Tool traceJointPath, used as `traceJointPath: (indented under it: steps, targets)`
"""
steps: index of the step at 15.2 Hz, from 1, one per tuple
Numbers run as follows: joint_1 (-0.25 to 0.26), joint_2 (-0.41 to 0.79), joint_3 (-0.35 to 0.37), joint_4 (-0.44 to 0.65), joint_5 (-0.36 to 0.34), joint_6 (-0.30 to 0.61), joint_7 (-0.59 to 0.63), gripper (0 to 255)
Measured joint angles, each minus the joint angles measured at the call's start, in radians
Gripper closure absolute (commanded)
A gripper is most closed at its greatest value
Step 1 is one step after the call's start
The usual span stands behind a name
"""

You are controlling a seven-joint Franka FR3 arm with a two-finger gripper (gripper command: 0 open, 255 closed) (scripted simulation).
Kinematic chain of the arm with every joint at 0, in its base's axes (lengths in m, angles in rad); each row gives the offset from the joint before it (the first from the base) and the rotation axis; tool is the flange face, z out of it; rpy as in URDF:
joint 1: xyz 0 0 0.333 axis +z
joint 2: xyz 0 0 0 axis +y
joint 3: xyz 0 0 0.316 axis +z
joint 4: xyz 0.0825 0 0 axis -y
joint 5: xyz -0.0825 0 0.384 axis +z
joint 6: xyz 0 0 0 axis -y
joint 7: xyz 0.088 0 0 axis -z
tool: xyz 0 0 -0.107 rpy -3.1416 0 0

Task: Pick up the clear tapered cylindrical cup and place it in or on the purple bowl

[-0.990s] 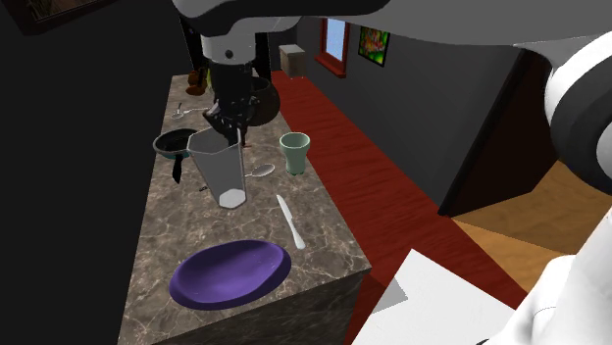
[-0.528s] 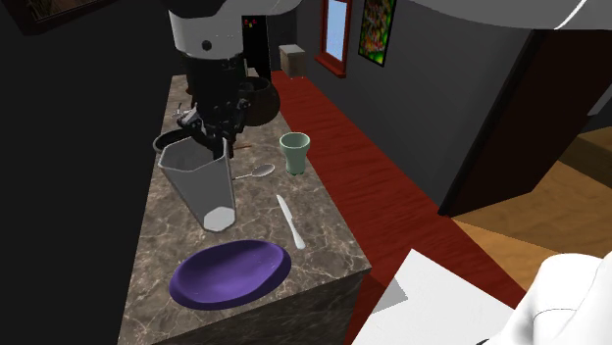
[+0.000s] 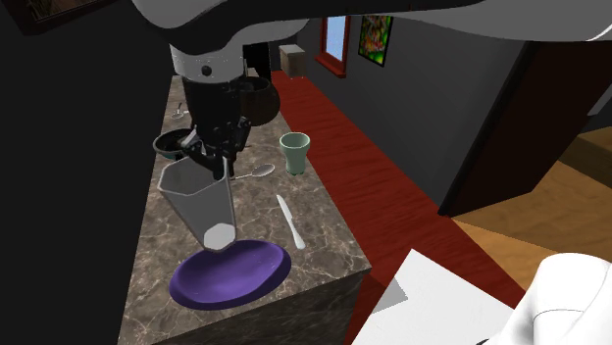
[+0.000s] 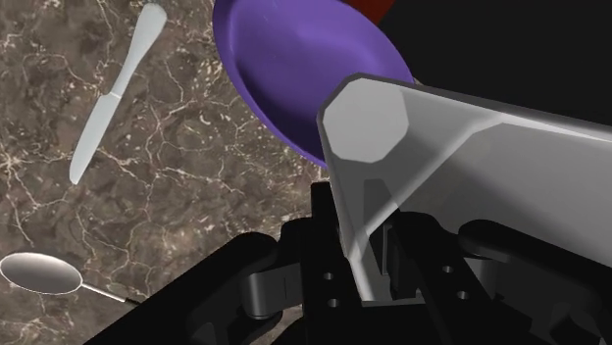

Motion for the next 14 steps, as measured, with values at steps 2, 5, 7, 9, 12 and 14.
traceJointPath:
  steps: [2,5,7,9,12,14]
  targets:
    - [0.000,0.001,0.000,-0.025,0.000,0.026,-0.002,255]
    - [0.001,-0.003,0.001,-0.070,0.002,0.066,-0.005,255]
    - [0.001,-0.003,0.001,-0.095,0.003,0.092,-0.009,255]
    - [0.002,-0.003,0.002,-0.126,0.004,0.122,-0.010,255]
    - [0.001,-0.002,0.001,-0.165,0.005,0.162,-0.017,255]
    - [0.002,0.001,0.003,-0.189,0.006,0.189,-0.018,255]
